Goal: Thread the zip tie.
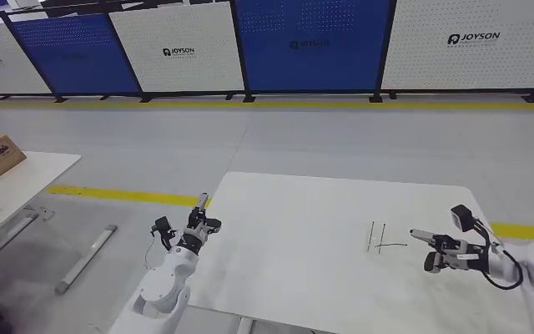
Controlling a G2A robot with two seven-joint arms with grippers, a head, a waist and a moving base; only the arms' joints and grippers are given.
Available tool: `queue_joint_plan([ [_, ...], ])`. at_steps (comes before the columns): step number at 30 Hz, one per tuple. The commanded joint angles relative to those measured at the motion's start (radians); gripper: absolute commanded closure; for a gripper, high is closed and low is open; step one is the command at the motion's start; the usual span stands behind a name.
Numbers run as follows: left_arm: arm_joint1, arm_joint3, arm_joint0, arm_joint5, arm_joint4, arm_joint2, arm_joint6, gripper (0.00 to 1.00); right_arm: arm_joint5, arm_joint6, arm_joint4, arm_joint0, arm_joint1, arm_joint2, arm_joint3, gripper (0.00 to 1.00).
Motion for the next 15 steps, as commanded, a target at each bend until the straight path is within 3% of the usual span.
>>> queue_joint_plan([
  [1, 0.0, 0.0, 0.0, 0.0, 0.0, 0.0, 0.0, 0.0, -0.016, -0.004, -0.013, 0.008, 0.003, -0.018, 0.012, 0.0],
  [5, 0.0, 0.0, 0.0, 0.0, 0.0, 0.0, 0.0, 0.0, -0.064, -0.004, -0.035, 0.044, 0.008, -0.103, 0.054, 0.0],
  [8, 0.0, 0.0, 0.0, 0.0, 0.0, 0.0, 0.0, 0.0, -0.116, -0.004, -0.053, 0.125, 0.01, -0.191, 0.135, 0.0],
  [9, 0.0, 0.0, 0.0, 0.0, 0.0, 0.0, 0.0, 0.0, -0.127, -0.004, -0.059, 0.153, 0.009, -0.203, 0.168, 0.0],
  [15, 0.0, 0.0, 0.0, 0.0, 0.0, 0.0, 0.0, 0.0, -0.127, -0.004, -0.059, 0.153, 0.009, -0.203, 0.168, 0.0],
])
